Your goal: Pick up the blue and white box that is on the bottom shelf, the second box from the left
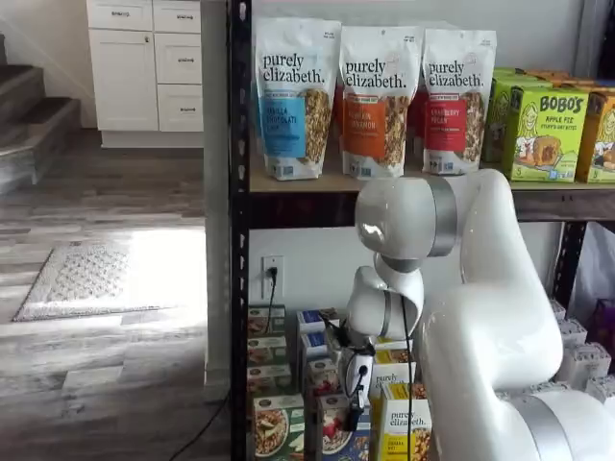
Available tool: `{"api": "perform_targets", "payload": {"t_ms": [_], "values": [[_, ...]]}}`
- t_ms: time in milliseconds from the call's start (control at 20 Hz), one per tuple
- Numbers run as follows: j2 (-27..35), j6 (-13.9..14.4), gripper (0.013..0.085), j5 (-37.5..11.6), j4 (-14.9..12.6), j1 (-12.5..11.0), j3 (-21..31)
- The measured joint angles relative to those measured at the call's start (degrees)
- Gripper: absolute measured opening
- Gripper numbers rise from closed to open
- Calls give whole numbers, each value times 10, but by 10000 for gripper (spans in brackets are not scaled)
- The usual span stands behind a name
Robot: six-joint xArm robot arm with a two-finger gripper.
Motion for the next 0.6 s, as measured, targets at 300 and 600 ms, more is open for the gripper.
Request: {"api": "perform_targets", "payload": {"t_ms": [300, 600], "values": [[0, 7, 610, -9, -7, 2, 4], [0, 4, 570, -5, -3, 2, 3]]}}
